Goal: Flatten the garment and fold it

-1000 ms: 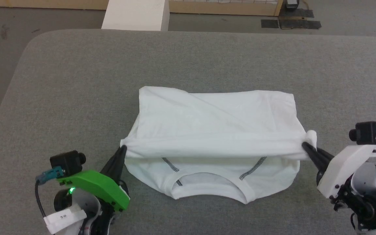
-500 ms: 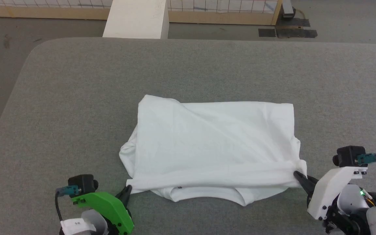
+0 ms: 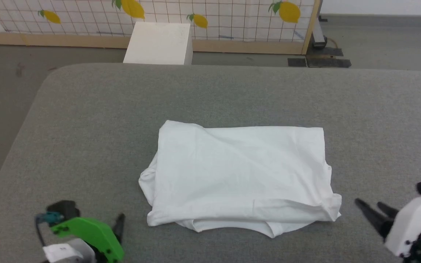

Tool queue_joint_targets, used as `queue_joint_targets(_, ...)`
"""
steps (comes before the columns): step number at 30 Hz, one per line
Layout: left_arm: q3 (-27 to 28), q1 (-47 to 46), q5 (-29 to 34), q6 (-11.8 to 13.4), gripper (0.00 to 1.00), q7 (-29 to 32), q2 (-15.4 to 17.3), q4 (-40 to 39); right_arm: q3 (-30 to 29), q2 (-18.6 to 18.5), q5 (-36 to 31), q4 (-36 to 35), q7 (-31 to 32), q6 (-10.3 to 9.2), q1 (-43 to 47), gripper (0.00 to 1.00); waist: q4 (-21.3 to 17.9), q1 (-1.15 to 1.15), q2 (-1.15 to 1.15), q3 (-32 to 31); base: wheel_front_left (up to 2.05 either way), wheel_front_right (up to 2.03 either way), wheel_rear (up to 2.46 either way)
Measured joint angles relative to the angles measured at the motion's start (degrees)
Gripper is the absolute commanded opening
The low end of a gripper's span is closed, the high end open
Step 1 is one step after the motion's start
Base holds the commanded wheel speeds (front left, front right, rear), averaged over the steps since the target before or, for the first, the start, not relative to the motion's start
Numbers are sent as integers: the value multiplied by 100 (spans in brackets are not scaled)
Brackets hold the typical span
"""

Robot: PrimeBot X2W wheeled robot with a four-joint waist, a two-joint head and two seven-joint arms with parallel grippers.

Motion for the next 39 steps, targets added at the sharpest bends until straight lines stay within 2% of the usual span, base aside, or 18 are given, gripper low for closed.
queue_joint_targets(2,245,1,-22,118,100,-144,87,-248,-270,-2,40,-259,162,0,-12,100,16,0,0,-28,0,0,0)
queue_joint_targets(6,732,-35,131,237,100,-955,254,-822,-620,18,25,-488,437,0,-285,100,48,0,0,27,0,0,0)
queue_joint_targets(12,927,-380,925,40,100,-2504,321,-1276,-383,-43,-140,43,794,0,-1066,100,74,0,0,301,0,0,0)
queue_joint_targets(14,960,-506,1258,-33,100,-2691,272,-1357,-201,-101,-233,323,831,0,-1333,100,87,0,0,435,0,0,0)
queue_joint_targets(16,1033,-582,1570,-142,100,-2722,170,-1411,-30,-156,-301,577,872,0,-1548,100,103,0,0,565,0,0,0)
queue_joint_targets(22,1778,-619,2510,-443,100,-2747,-608,-2018,528,-361,-434,1210,883,0,-1964,100,171,1,0,981,0,0,0)
queue_joint_targets(23,2157,-445,2816,-720,100,-2747,-1013,-2091,800,-432,-436,1539,817,0,-2029,100,228,1,0,1207,0,0,0)
queue_joint_targets(31,2642,-309,3138,-1218,100,-2747,-1504,-2037,1302,-457,-341,2016,367,0,-2282,100,326,0,0,1418,0,0,0)
queue_joint_targets(39,2838,-318,3344,-1561,100,-2747,-1726,-1931,1699,-463,-198,2439,-4,-1,-2642,100,372,0,0,1468,0,0,0)
